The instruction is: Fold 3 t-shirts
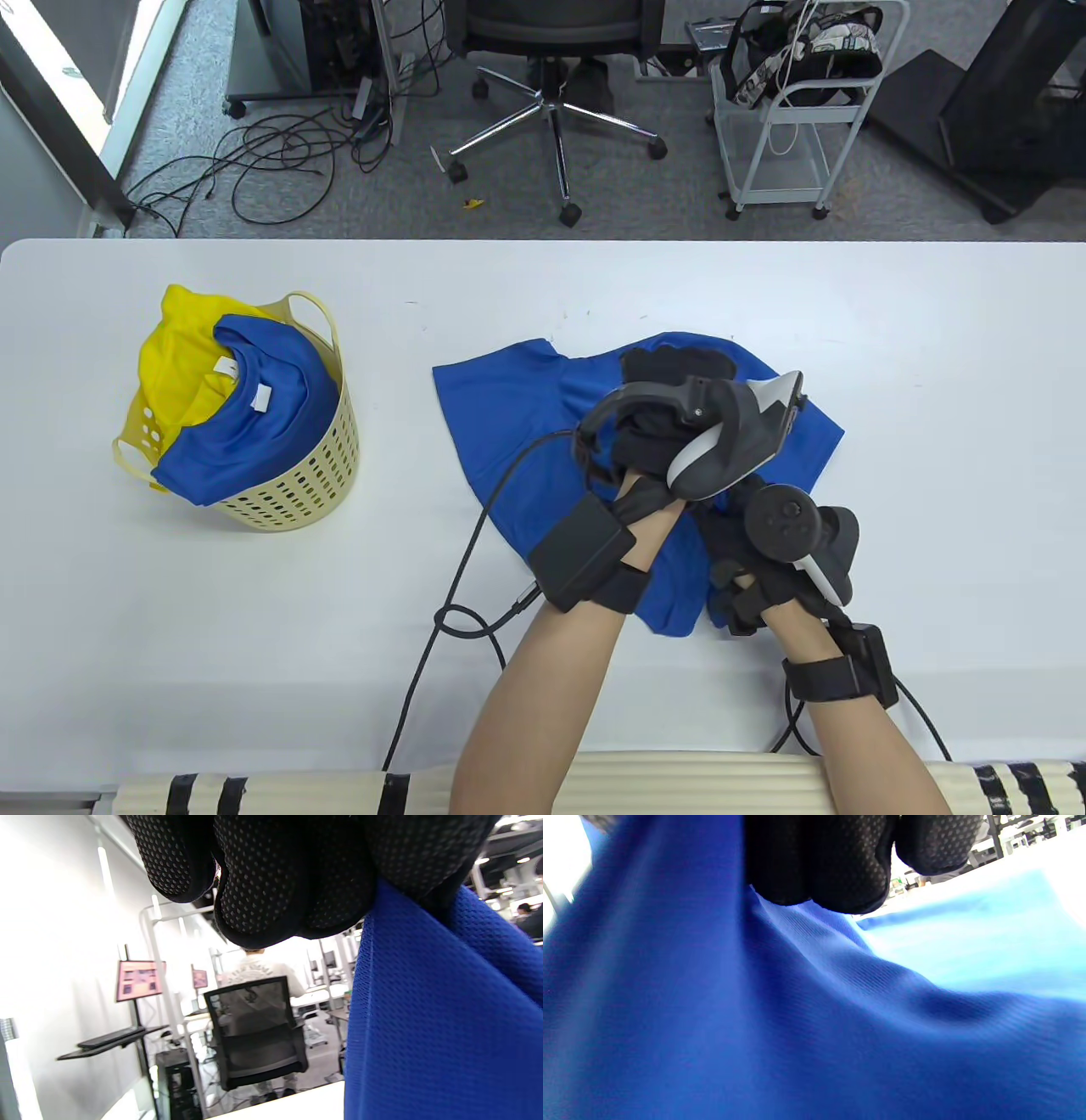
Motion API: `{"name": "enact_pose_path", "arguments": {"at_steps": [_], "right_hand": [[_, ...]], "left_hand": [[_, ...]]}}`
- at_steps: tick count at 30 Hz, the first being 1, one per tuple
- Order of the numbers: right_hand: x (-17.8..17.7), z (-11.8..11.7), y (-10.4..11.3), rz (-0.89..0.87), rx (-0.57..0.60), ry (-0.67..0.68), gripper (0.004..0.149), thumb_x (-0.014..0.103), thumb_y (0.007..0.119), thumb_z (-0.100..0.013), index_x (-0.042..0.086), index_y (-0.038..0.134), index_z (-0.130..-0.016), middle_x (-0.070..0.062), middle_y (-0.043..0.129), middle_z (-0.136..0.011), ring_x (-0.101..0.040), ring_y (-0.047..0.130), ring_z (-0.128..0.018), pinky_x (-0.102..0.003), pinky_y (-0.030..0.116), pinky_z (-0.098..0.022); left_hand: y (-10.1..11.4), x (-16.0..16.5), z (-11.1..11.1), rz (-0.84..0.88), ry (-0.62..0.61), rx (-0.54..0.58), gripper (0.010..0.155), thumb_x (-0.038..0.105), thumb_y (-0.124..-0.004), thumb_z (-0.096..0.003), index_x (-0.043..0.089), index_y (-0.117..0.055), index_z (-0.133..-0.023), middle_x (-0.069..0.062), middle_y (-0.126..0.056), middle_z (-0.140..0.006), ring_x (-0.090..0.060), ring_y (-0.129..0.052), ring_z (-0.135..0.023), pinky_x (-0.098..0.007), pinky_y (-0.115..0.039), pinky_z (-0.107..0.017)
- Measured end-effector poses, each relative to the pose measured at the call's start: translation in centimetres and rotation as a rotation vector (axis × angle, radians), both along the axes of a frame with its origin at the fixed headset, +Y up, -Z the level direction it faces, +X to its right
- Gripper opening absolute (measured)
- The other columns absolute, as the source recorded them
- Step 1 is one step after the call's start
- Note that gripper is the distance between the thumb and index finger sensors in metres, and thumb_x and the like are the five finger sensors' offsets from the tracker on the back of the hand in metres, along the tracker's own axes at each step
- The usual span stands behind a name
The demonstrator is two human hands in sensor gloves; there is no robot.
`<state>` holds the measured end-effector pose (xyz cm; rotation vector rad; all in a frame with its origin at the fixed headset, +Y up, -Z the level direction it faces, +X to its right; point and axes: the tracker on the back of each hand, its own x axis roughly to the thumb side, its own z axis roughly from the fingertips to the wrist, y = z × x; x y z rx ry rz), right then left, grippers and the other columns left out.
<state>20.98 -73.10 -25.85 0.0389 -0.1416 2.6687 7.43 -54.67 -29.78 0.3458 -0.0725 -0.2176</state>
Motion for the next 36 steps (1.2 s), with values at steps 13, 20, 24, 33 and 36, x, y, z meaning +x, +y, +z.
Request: {"name": "enact_pose_path", "arguments": {"at_steps": [13, 20, 24, 33, 36], "right_hand": [[-0.3, -0.5, -1.1, 0.215, -0.060, 0.024, 0.043, 0.037, 0.080, -0.042, 0.022, 0.076, -0.082, -0.008, 0.083, -0.078, -0.031, 0.087, -0.062, -0.060, 0.065, -0.057], [2.0, 0.0, 1.5, 0.103, 0.064, -0.013, 0.043, 0.036, 0.083, -0.041, 0.022, 0.077, -0.081, -0.008, 0.084, -0.077, -0.031, 0.087, -0.061, -0.059, 0.065, -0.057], [3.0, 0.0, 3.5, 0.096, 0.167, -0.029, 0.042, 0.038, 0.085, -0.039, 0.022, 0.080, -0.078, -0.007, 0.087, -0.074, -0.029, 0.090, -0.058, -0.057, 0.068, -0.056], [3.8, -2.6, 12.5, 0.226, 0.179, 0.060, 0.042, 0.040, 0.091, -0.033, 0.020, 0.090, -0.070, -0.007, 0.096, -0.062, -0.024, 0.096, -0.043, -0.049, 0.077, -0.048], [3.0, -5.0, 13.1, 0.349, -0.032, 0.170, 0.041, 0.037, 0.089, -0.035, 0.019, 0.089, -0.072, -0.009, 0.094, -0.063, -0.024, 0.095, -0.044, -0.049, 0.076, -0.049]], "left_hand": [[0.6, -11.9, 0.4, -0.018, 0.262, -0.060, 0.039, 0.051, -0.088, -0.0363, 0.032, -0.089, -0.071, 0.005, -0.100, -0.056, -0.009, -0.103, -0.043, -0.041, -0.080, -0.056], [-1.8, -17.1, 1.4, -0.005, 0.337, -0.179, 0.038, 0.052, -0.084, -0.0391, 0.036, -0.087, -0.073, 0.006, -0.096, -0.064, -0.011, -0.101, -0.053, -0.042, -0.075, -0.060], [-3.7, -18.5, 1.7, -0.014, 0.337, -0.252, 0.037, 0.053, -0.082, -0.0397, 0.037, -0.087, -0.073, 0.006, -0.096, -0.064, -0.011, -0.100, -0.054, -0.042, -0.075, -0.061], [-0.6, -19.8, 1.0, 0.072, 0.267, -0.325, 0.036, 0.051, -0.080, -0.0413, 0.033, -0.088, -0.072, 0.002, -0.094, -0.062, -0.016, -0.098, -0.054, -0.043, -0.072, -0.062], [-2.2, -18.9, -0.3, -0.016, 0.247, -0.499, 0.036, 0.051, -0.079, -0.0423, 0.032, -0.087, -0.072, 0.001, -0.094, -0.062, -0.016, -0.098, -0.054, -0.043, -0.073, -0.062]]}}
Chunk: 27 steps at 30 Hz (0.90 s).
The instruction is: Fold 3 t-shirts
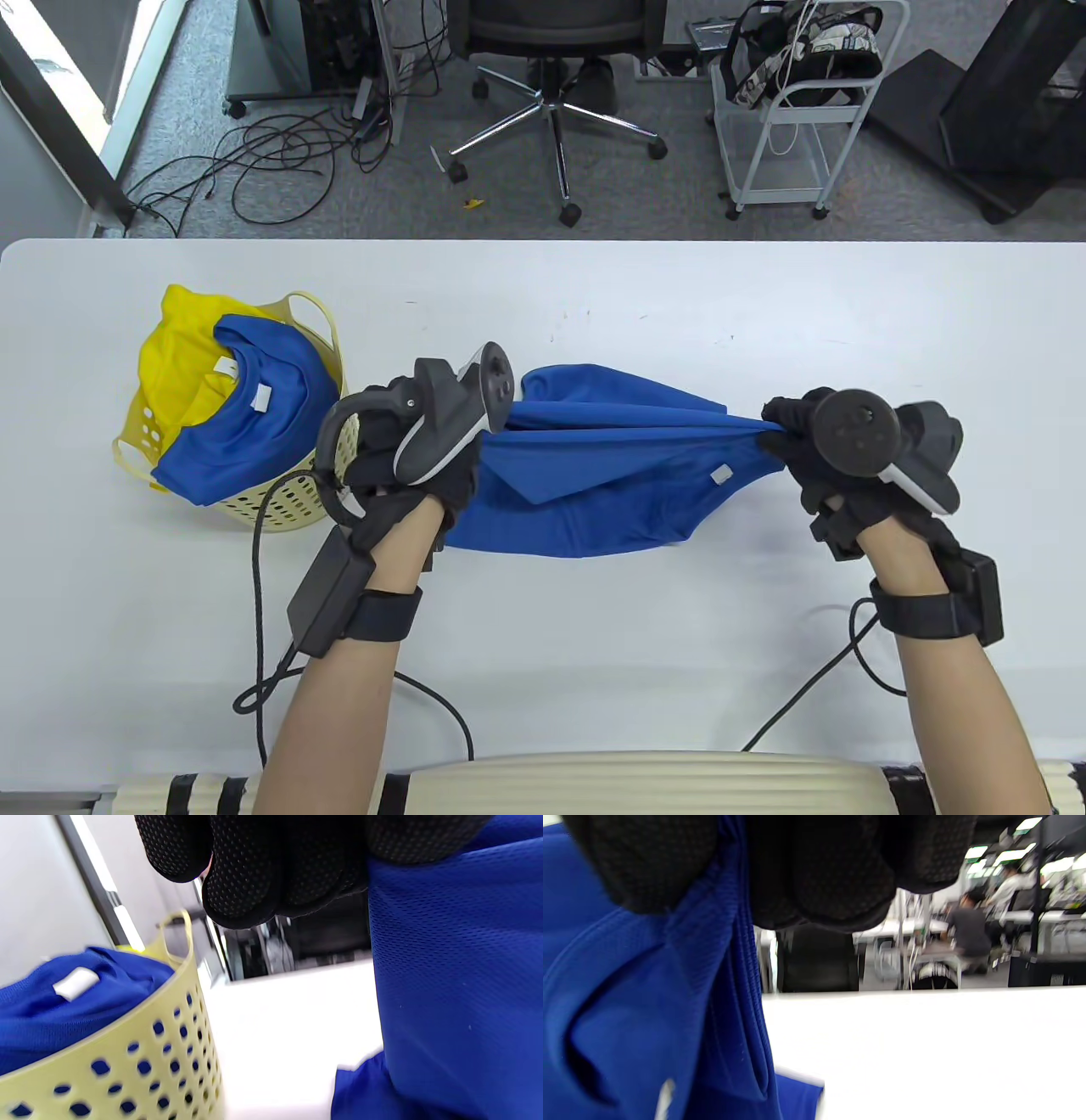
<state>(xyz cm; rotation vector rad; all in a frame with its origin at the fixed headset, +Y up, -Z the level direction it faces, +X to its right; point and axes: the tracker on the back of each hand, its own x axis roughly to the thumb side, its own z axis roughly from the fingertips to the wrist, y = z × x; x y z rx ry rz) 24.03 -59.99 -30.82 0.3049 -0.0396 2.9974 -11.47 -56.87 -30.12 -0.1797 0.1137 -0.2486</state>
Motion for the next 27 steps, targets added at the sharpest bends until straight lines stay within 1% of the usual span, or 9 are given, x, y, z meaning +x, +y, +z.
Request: {"name": "enact_pose_path", "arguments": {"at_steps": [5, 7, 9, 11, 14, 17, 20, 23, 27], "right_hand": [[-1.3, -6.1, -5.4, 0.169, -0.189, -0.016, 0.041, 0.036, 0.087, -0.035, 0.019, 0.087, -0.072, -0.008, 0.094, -0.063, -0.023, 0.096, -0.044, -0.048, 0.078, -0.049], [-1.2, -8.8, -5.7, 0.124, -0.183, -0.086, 0.041, 0.035, 0.087, -0.035, 0.020, 0.086, -0.073, -0.008, 0.093, -0.065, -0.023, 0.095, -0.047, -0.048, 0.077, -0.050], [-0.7, -10.6, -2.8, -0.007, -0.078, -0.167, 0.042, 0.034, 0.087, -0.034, 0.019, 0.085, -0.074, -0.008, 0.092, -0.067, -0.025, 0.094, -0.049, -0.049, 0.075, -0.051], [-0.1, -10.1, 3.2, -0.153, 0.275, -0.216, 0.042, 0.033, 0.087, -0.034, 0.020, 0.085, -0.074, -0.008, 0.091, -0.068, -0.025, 0.093, -0.051, -0.049, 0.074, -0.054], [0.9, -6.0, 9.3, -0.338, 0.782, -0.229, 0.042, 0.035, 0.087, -0.035, 0.023, 0.083, -0.075, -0.005, 0.090, -0.070, -0.022, 0.093, -0.053, -0.048, 0.074, -0.056], [1.2, -2.1, 11.3, -0.330, 0.925, -0.165, 0.042, 0.036, 0.086, -0.036, 0.023, 0.082, -0.076, -0.004, 0.089, -0.071, -0.022, 0.093, -0.055, -0.047, 0.073, -0.057], [1.5, -0.8, 9.0, -0.161, 0.880, -0.124, 0.042, 0.038, 0.085, -0.036, 0.024, 0.083, -0.075, -0.003, 0.090, -0.070, -0.021, 0.094, -0.053, -0.047, 0.075, -0.056], [1.6, -1.4, 2.4, -0.056, 0.580, -0.040, 0.041, 0.038, 0.086, -0.036, 0.024, 0.084, -0.075, -0.004, 0.091, -0.070, -0.022, 0.094, -0.053, -0.048, 0.075, -0.054], [0.9, -1.8, -9.0, 0.087, 0.088, 0.017, 0.041, 0.037, 0.087, -0.035, 0.023, 0.085, -0.074, -0.005, 0.092, -0.069, -0.023, 0.095, -0.052, -0.049, 0.075, -0.053]], "left_hand": [[-5.8, 0.9, -5.3, -0.056, -0.008, -0.101, 0.037, 0.053, -0.078, -0.0420, 0.034, -0.086, -0.073, 0.004, -0.094, -0.062, -0.013, -0.099, -0.054, -0.041, -0.074, -0.062], [-5.8, 0.2, -8.1, -0.002, 0.067, -0.030, 0.036, 0.053, -0.078, -0.0399, 0.036, -0.086, -0.071, 0.005, -0.094, -0.062, -0.012, -0.099, -0.054, -0.040, -0.074, -0.062], [-2.2, -0.5, -9.7, 0.097, 0.131, 0.152, 0.036, 0.051, -0.079, -0.0389, 0.035, -0.085, -0.071, 0.004, -0.093, -0.062, -0.014, -0.098, -0.055, -0.041, -0.072, -0.062], [3.7, -0.8, -8.7, 0.176, 0.107, 0.419, 0.036, 0.050, -0.078, -0.0398, 0.034, -0.084, -0.072, 0.004, -0.091, -0.065, -0.014, -0.097, -0.058, -0.041, -0.071, -0.064], [10.8, -1.5, -4.7, 0.299, 0.048, 0.827, 0.037, 0.051, -0.075, -0.0408, 0.036, -0.080, -0.074, 0.004, -0.089, -0.067, -0.012, -0.096, -0.060, -0.041, -0.070, -0.066], [12.8, -1.4, -1.0, 0.312, -0.002, 0.999, 0.037, 0.051, -0.074, -0.0416, 0.037, -0.077, -0.076, 0.007, -0.087, -0.069, -0.011, -0.094, -0.062, -0.041, -0.069, -0.067], [9.8, -0.8, -0.1, 0.200, -0.032, 0.926, 0.037, 0.052, -0.074, -0.0416, 0.037, -0.079, -0.075, 0.007, -0.089, -0.068, -0.011, -0.096, -0.061, -0.041, -0.070, -0.066], [2.0, -0.2, -1.1, 0.106, -0.024, 0.653, 0.037, 0.053, -0.075, -0.0410, 0.037, -0.082, -0.073, 0.007, -0.091, -0.066, -0.012, -0.097, -0.059, -0.042, -0.072, -0.065], [-10.7, 0.5, -2.4, 0.054, -0.024, -0.072, 0.037, 0.053, -0.076, -0.0407, 0.036, -0.084, -0.072, 0.006, -0.093, -0.063, -0.012, -0.098, -0.056, -0.041, -0.073, -0.063]]}}
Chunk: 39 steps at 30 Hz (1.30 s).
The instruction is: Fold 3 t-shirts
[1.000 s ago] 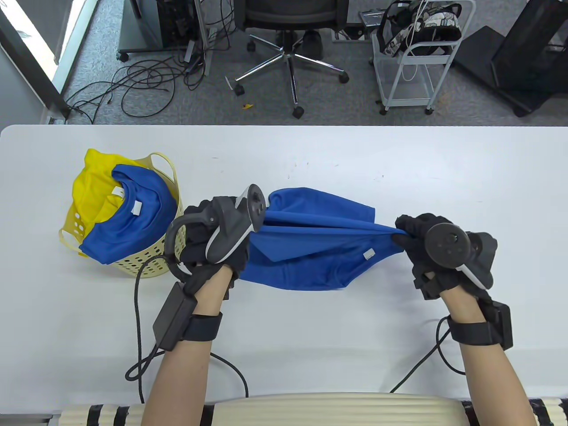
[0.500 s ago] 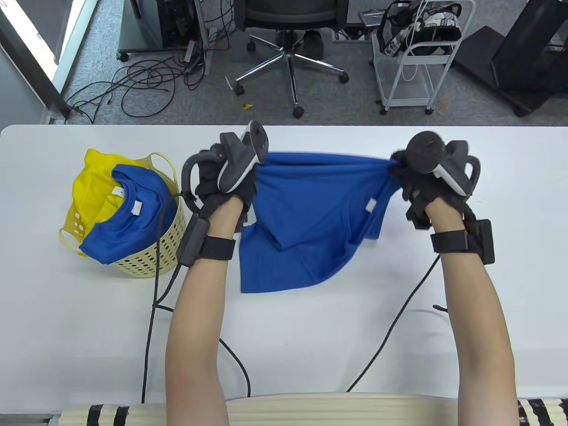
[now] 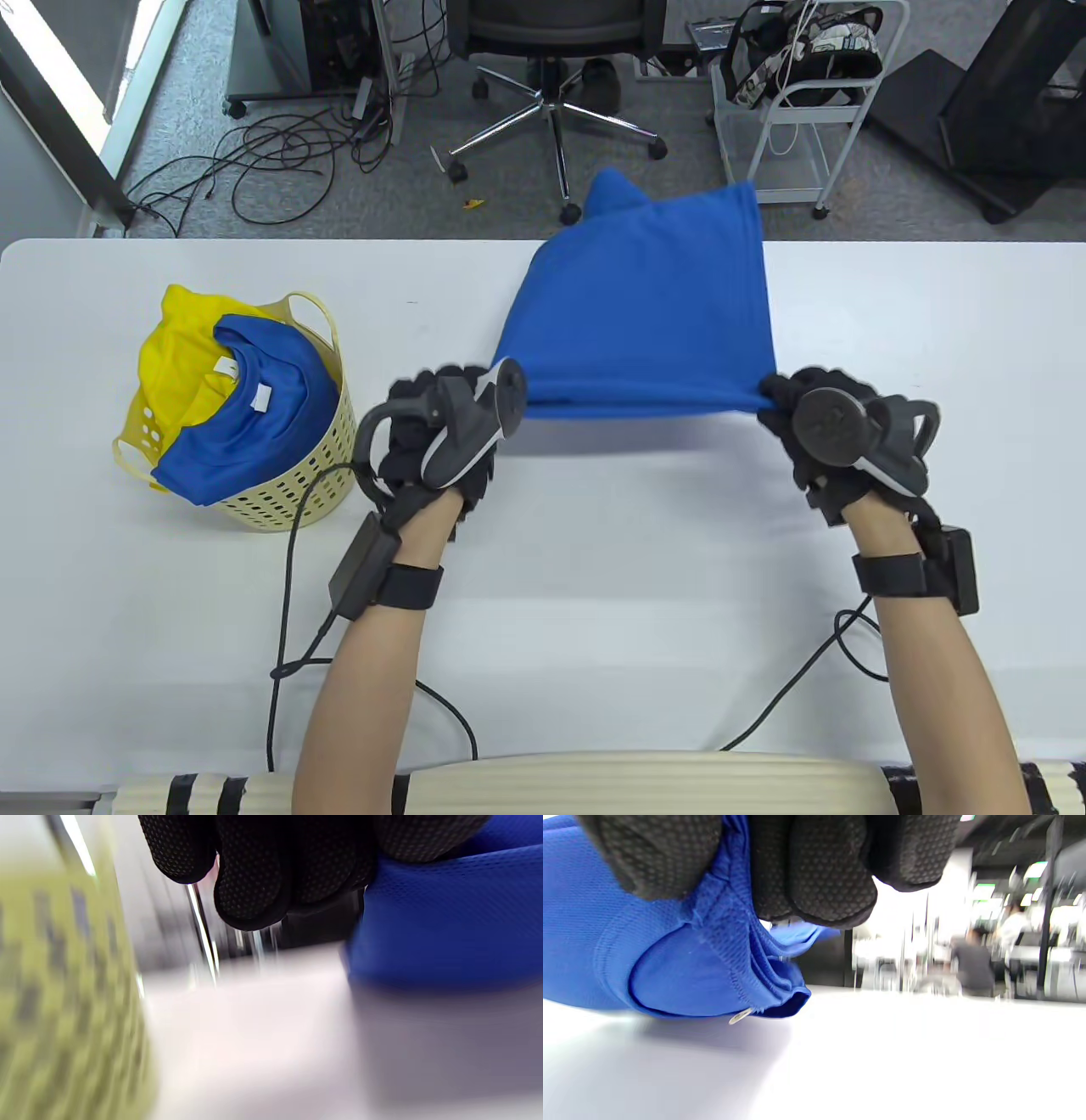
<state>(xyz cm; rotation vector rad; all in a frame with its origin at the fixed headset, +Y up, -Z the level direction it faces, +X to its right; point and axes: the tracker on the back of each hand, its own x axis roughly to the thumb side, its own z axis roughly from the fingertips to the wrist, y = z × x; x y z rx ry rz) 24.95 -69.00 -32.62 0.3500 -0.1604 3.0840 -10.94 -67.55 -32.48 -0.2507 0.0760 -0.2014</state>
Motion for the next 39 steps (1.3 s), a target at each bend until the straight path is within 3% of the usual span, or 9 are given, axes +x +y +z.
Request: {"name": "enact_pose_path", "arguments": {"at_steps": [1, 3, 6, 10, 18, 24, 27, 30, 39], "right_hand": [[0.0, 0.2, -2.3, 0.064, -0.089, 0.009, 0.041, 0.038, 0.086, -0.035, 0.024, 0.085, -0.074, -0.004, 0.092, -0.069, -0.022, 0.095, -0.051, -0.048, 0.076, -0.053], [0.4, 0.8, -4.6, 0.038, -0.174, 0.036, 0.041, 0.038, 0.085, -0.035, 0.023, 0.085, -0.073, -0.004, 0.093, -0.067, -0.022, 0.096, -0.050, -0.048, 0.077, -0.052], [1.2, 1.4, -4.4, -0.063, -0.214, 0.023, 0.041, 0.036, 0.086, -0.035, 0.021, 0.086, -0.073, -0.007, 0.093, -0.066, -0.023, 0.095, -0.049, -0.049, 0.076, -0.051], [1.3, 2.7, -1.4, -0.067, -0.167, 0.019, 0.041, 0.035, 0.085, -0.036, 0.020, 0.085, -0.074, -0.007, 0.092, -0.067, -0.023, 0.095, -0.049, -0.049, 0.076, -0.052], [1.2, 6.8, 7.7, -0.116, -0.061, 0.014, 0.041, 0.036, 0.086, -0.036, 0.020, 0.085, -0.074, -0.007, 0.092, -0.068, -0.024, 0.094, -0.050, -0.049, 0.075, -0.052], [1.4, 8.1, 11.8, -0.113, -0.037, 0.013, 0.041, 0.036, 0.087, -0.036, 0.020, 0.086, -0.075, -0.008, 0.092, -0.068, -0.025, 0.094, -0.050, -0.050, 0.075, -0.052], [1.6, 7.3, 11.3, -0.125, -0.107, -0.001, 0.041, 0.035, 0.087, -0.037, 0.020, 0.086, -0.075, -0.008, 0.092, -0.068, -0.025, 0.094, -0.050, -0.051, 0.075, -0.052], [1.7, 5.8, 9.5, -0.094, -0.147, -0.017, 0.041, 0.036, 0.087, -0.037, 0.020, 0.085, -0.075, -0.008, 0.092, -0.069, -0.025, 0.094, -0.051, -0.050, 0.075, -0.052], [1.6, -0.5, 2.5, 0.020, -0.237, -0.118, 0.041, 0.036, 0.085, -0.037, 0.020, 0.085, -0.075, -0.008, 0.092, -0.068, -0.024, 0.094, -0.050, -0.049, 0.075, -0.052]], "left_hand": [[-2.3, 0.1, 0.4, -0.017, -0.024, -0.080, 0.037, 0.053, -0.076, -0.0401, 0.036, -0.084, -0.071, 0.006, -0.093, -0.062, -0.011, -0.099, -0.054, -0.041, -0.074, -0.062], [-4.5, 0.0, 1.3, -0.021, -0.051, -0.093, 0.036, 0.055, -0.073, -0.0400, 0.037, -0.085, -0.069, 0.007, -0.093, -0.060, -0.011, -0.099, -0.052, -0.041, -0.075, -0.061], [-4.1, -0.7, 2.0, 0.055, -0.030, -0.106, 0.036, 0.055, -0.072, -0.0404, 0.036, -0.086, -0.067, 0.005, -0.093, -0.059, -0.012, -0.098, -0.052, -0.042, -0.074, -0.061], [-1.1, -1.0, 3.2, 0.105, -0.022, -0.048, 0.036, 0.055, -0.071, -0.0405, 0.035, -0.087, -0.066, 0.004, -0.093, -0.058, -0.014, -0.098, -0.051, -0.043, -0.073, -0.061], [8.0, -1.9, 7.7, 0.171, -0.007, 0.072, 0.037, 0.055, -0.073, -0.0409, 0.032, -0.089, -0.065, 0.003, -0.094, -0.056, -0.015, -0.098, -0.048, -0.044, -0.073, -0.060], [12.8, -1.8, 9.5, 0.159, -0.068, 0.158, 0.037, 0.057, -0.074, -0.0406, 0.032, -0.091, -0.061, 0.002, -0.096, -0.051, -0.016, -0.099, -0.044, -0.044, -0.075, -0.058], [12.8, -1.4, 8.5, 0.144, -0.052, 0.136, 0.038, 0.058, -0.074, -0.0404, 0.032, -0.092, -0.061, 0.002, -0.096, -0.050, -0.015, -0.099, -0.043, -0.044, -0.075, -0.057], [11.2, -1.0, 6.3, 0.146, -0.019, 0.068, 0.038, 0.058, -0.074, -0.0412, 0.032, -0.092, -0.062, 0.002, -0.096, -0.051, -0.015, -0.099, -0.044, -0.044, -0.076, -0.057], [4.0, 0.5, -2.1, 0.140, 0.073, -0.048, 0.038, 0.057, -0.074, -0.0409, 0.032, -0.091, -0.065, 0.001, -0.096, -0.053, -0.015, -0.099, -0.045, -0.044, -0.075, -0.058]]}}
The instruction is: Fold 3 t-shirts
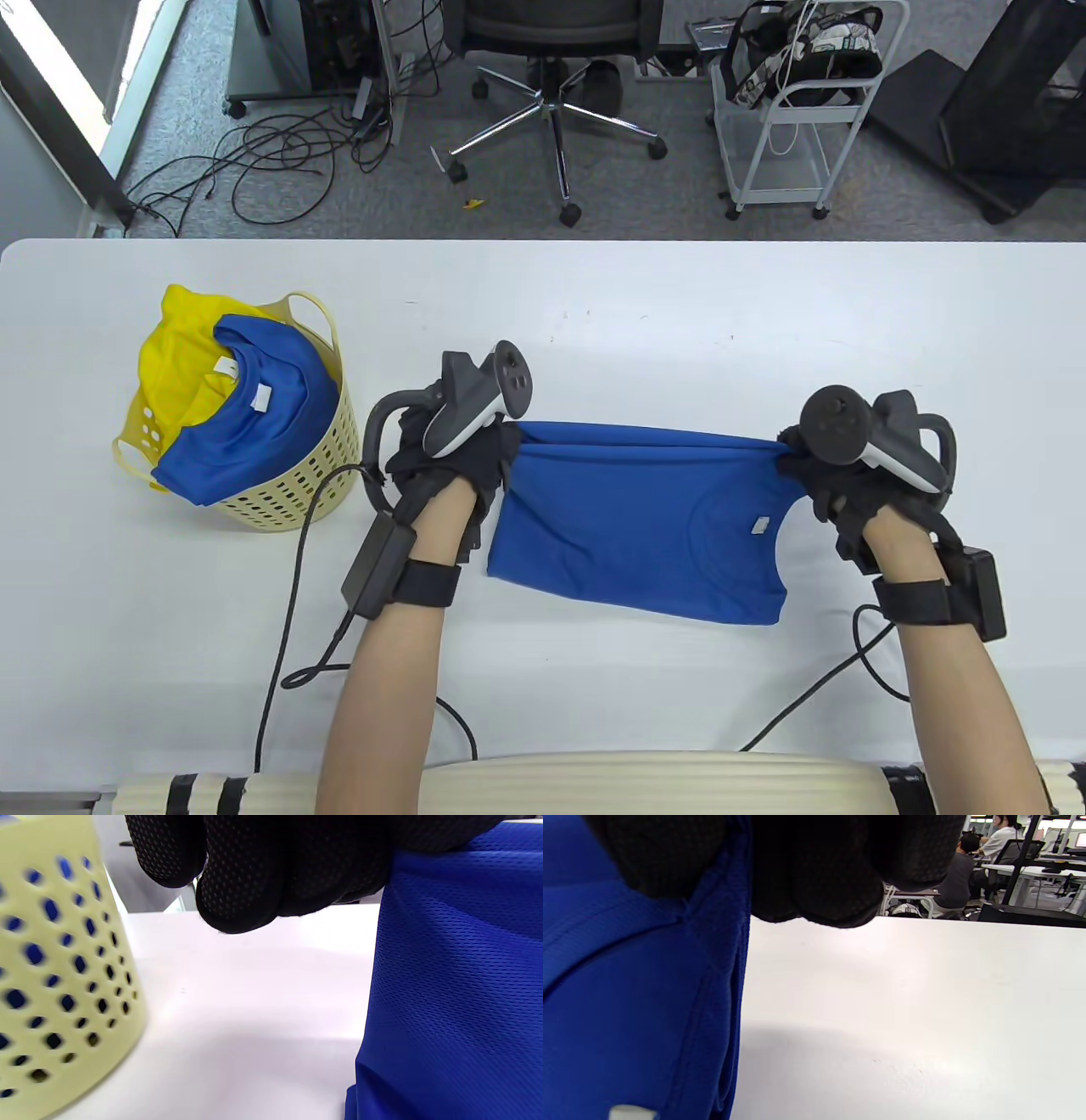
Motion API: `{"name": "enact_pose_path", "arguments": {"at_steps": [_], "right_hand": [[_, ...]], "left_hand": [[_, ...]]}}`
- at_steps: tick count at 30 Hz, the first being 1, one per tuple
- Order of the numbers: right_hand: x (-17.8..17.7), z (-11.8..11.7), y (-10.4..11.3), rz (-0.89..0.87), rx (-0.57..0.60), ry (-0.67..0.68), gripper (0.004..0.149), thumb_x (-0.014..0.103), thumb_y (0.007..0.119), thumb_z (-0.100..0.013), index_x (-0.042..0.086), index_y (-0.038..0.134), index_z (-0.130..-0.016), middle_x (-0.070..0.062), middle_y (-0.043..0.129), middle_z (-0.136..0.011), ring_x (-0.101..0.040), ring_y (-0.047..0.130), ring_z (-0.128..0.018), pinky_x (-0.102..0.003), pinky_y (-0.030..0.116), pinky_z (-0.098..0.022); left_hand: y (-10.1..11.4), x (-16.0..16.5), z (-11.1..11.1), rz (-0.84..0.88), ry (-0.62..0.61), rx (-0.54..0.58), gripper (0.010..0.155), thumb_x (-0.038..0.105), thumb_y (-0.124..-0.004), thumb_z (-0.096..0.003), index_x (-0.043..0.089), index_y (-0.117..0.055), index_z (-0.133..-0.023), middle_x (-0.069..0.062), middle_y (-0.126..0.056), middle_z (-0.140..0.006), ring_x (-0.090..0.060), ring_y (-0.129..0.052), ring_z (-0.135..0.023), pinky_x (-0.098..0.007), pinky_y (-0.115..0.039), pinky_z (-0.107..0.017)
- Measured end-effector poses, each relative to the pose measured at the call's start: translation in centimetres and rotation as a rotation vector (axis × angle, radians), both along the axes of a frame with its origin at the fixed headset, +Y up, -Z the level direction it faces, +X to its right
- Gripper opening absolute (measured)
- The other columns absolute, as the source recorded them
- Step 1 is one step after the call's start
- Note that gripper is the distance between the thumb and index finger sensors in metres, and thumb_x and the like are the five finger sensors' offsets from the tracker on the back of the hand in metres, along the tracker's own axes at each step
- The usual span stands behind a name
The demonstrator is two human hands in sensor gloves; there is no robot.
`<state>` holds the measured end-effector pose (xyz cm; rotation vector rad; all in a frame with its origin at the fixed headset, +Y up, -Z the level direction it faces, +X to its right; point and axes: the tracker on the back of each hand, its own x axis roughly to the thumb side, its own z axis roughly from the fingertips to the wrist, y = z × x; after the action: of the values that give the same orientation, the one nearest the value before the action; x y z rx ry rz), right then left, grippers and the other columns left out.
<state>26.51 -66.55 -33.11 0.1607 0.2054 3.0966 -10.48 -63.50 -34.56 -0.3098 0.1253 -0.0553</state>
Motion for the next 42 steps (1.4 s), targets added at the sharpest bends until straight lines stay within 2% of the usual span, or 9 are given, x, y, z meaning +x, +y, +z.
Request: {"name": "enact_pose_path", "arguments": {"at_steps": [9, 12, 17, 22, 26, 30, 35, 38, 42], "right_hand": [[-1.6, -5.4, -5.5, 0.136, -0.075, -0.072, 0.042, 0.037, 0.084, -0.038, 0.021, 0.083, -0.076, -0.008, 0.090, -0.070, -0.026, 0.093, -0.052, -0.050, 0.073, -0.053], [-2.1, -6.4, -6.9, 0.218, -0.103, -0.081, 0.042, 0.036, 0.083, -0.038, 0.021, 0.083, -0.077, -0.008, 0.089, -0.072, -0.027, 0.092, -0.054, -0.051, 0.072, -0.054], [-1.5, -7.3, -8.2, 0.217, -0.131, -0.127, 0.042, 0.039, 0.082, -0.039, 0.021, 0.082, -0.077, -0.009, 0.089, -0.073, -0.028, 0.091, -0.055, -0.052, 0.070, -0.055], [-0.3, -7.2, -7.5, 0.245, -0.060, -0.232, 0.053, 0.044, 0.080, -0.038, 0.022, 0.073, -0.086, -0.010, 0.084, -0.080, -0.030, 0.088, -0.062, -0.054, 0.068, -0.057], [-0.2, -5.7, -5.8, 0.198, -0.020, -0.214, 0.054, 0.045, 0.079, -0.039, 0.022, 0.072, -0.087, -0.011, 0.083, -0.082, -0.031, 0.087, -0.063, -0.055, 0.068, -0.056], [-1.8, -2.8, -4.3, 0.112, -0.001, -0.148, 0.054, 0.046, 0.077, -0.040, 0.022, 0.071, -0.088, -0.010, 0.084, -0.081, -0.030, 0.089, -0.062, -0.054, 0.069, -0.054], [-5.6, 0.8, -4.2, -0.096, -0.025, -0.041, 0.055, 0.046, 0.077, -0.040, 0.022, 0.070, -0.089, -0.010, 0.085, -0.081, -0.031, 0.090, -0.062, -0.056, 0.070, -0.055], [-8.0, 2.4, -5.0, -0.134, -0.014, 0.023, 0.055, 0.046, 0.077, -0.040, 0.022, 0.071, -0.089, -0.010, 0.085, -0.082, -0.031, 0.090, -0.063, -0.056, 0.070, -0.055], [-11.4, 3.5, -7.3, -0.036, -0.082, 0.058, 0.057, 0.047, 0.077, -0.040, 0.022, 0.068, -0.091, -0.010, 0.082, -0.085, -0.032, 0.088, -0.067, -0.057, 0.068, -0.057]], "left_hand": [[-6.2, 0.9, -6.1, -0.081, 0.138, -0.011, 0.039, 0.057, -0.075, -0.0403, 0.034, -0.089, -0.068, 0.004, -0.097, -0.057, -0.014, -0.099, -0.047, -0.042, -0.075, -0.058], [-7.5, 0.9, -7.2, -0.104, 0.180, 0.044, 0.037, 0.055, -0.075, -0.0403, 0.034, -0.089, -0.067, 0.003, -0.097, -0.057, -0.014, -0.100, -0.046, -0.042, -0.075, -0.057], [-8.8, 1.3, -7.4, -0.103, 0.106, 0.054, 0.037, 0.056, -0.075, -0.0399, 0.034, -0.089, -0.067, 0.005, -0.097, -0.056, -0.012, -0.100, -0.046, -0.042, -0.076, -0.056], [-7.9, 2.7, -5.3, -0.075, -0.044, 0.101, 0.040, 0.057, -0.075, -0.0390, 0.036, -0.085, -0.072, 0.006, -0.095, -0.063, -0.013, -0.100, -0.054, -0.042, -0.074, -0.060], [-8.2, 4.5, -2.2, 0.071, -0.310, -0.022, 0.051, 0.056, -0.075, -0.0396, 0.038, -0.072, -0.087, 0.005, -0.082, -0.087, -0.017, -0.088, -0.081, -0.045, -0.066, -0.067], [-9.7, 6.3, 1.8, -0.076, -0.471, -0.041, 0.066, 0.059, -0.076, -0.0384, 0.045, -0.054, -0.099, 0.009, -0.054, -0.112, -0.022, -0.064, -0.106, -0.050, -0.056, -0.075], [-13.1, 7.3, 4.3, -0.187, -0.423, -0.239, 0.082, 0.060, -0.072, -0.0404, 0.038, -0.026, -0.105, 0.001, -0.038, -0.116, -0.028, -0.050, -0.111, -0.051, -0.052, -0.077], [-13.4, 7.4, 5.3, -0.211, -0.399, -0.162, 0.080, 0.060, -0.068, -0.0399, 0.038, -0.026, -0.105, 0.001, -0.039, -0.115, -0.027, -0.052, -0.108, -0.048, -0.054, -0.075], [-13.3, 8.3, 7.2, -0.275, -0.330, -0.114, 0.082, 0.068, -0.066, -0.0367, 0.036, -0.034, -0.105, -0.002, -0.051, -0.111, -0.027, -0.066, -0.100, -0.045, -0.060, -0.072]]}}
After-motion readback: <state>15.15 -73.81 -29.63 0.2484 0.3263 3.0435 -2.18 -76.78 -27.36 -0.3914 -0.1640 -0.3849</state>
